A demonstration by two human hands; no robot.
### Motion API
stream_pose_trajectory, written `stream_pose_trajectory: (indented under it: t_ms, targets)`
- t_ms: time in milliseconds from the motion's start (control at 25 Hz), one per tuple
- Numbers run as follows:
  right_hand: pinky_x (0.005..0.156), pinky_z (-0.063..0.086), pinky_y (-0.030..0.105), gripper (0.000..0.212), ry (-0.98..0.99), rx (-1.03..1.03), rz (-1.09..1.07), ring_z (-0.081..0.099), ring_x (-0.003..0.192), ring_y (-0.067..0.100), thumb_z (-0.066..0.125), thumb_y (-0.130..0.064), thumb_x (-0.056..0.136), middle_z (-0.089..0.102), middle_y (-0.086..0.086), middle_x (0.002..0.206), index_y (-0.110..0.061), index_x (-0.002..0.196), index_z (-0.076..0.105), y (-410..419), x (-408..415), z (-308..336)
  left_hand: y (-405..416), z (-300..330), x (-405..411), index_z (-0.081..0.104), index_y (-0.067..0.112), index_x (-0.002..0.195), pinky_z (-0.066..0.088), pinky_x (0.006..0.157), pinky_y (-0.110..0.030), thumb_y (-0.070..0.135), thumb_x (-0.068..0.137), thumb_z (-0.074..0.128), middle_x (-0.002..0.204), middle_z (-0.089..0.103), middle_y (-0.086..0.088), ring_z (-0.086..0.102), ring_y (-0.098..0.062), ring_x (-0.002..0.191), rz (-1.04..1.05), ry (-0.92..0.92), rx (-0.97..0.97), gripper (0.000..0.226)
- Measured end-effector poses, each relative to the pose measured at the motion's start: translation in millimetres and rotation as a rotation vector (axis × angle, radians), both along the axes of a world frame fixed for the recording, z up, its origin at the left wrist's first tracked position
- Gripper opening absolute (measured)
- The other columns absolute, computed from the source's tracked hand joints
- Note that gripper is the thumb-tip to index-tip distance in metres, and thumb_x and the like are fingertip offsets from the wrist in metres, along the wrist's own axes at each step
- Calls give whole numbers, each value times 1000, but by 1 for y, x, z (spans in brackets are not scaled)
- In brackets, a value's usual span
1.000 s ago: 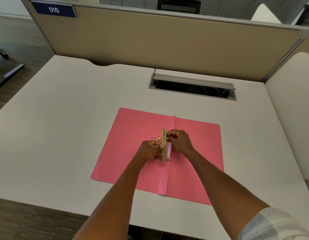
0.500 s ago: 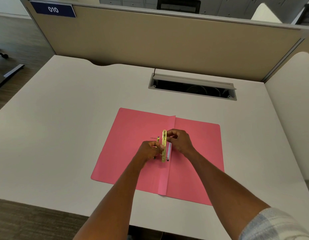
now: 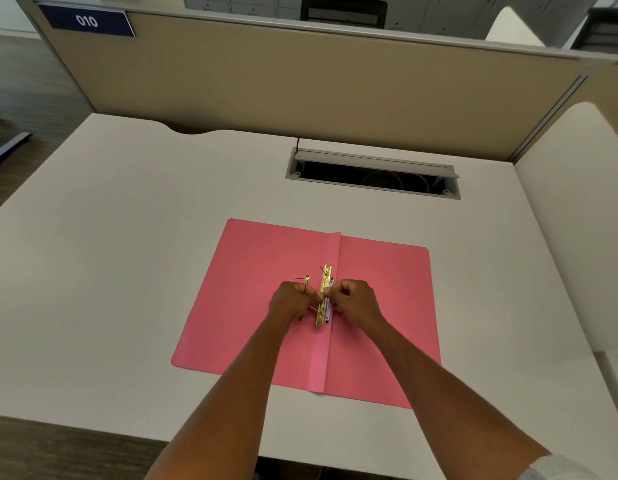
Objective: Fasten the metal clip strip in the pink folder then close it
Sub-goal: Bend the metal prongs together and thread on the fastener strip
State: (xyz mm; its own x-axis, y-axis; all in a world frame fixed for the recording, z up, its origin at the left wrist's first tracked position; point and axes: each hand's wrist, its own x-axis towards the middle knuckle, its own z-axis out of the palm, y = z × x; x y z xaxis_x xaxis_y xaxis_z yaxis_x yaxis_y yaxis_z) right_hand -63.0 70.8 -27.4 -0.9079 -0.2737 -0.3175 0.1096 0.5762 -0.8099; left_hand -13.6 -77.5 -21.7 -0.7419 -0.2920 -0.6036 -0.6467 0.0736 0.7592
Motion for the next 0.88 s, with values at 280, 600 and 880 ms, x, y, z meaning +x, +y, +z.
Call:
stream_pose_trajectory:
  t_ms: [280,600,880]
  targets:
    - [63,58,42,21,-56,80,-53,60,46,16,73,-23,82,70,9,59,-7,69,72,4,0,1,-1,1,0,78,21,73,50,59,-29,16,74,77,73,76,-2,57,-16,57,-116,-10,-180,6]
    - [60,62,42,21,-73,183,-79,63,43,20,71,-23,77,71,12,58,-14,59,66,0,0,6,4,7,-9,69,28,69,57,58,-29,26,68,78,63,73,10,68,-9,59,-271,60,-361,9]
    - [65,62,44,16,-58,256,-57,70,63,31,70,-27,73,70,8,61,-14,63,67,1,-1,7,6,7,-8,70,31,72,57,60,-30,35,57,76,65,72,15,68,-6,64,-305,67,-429,17]
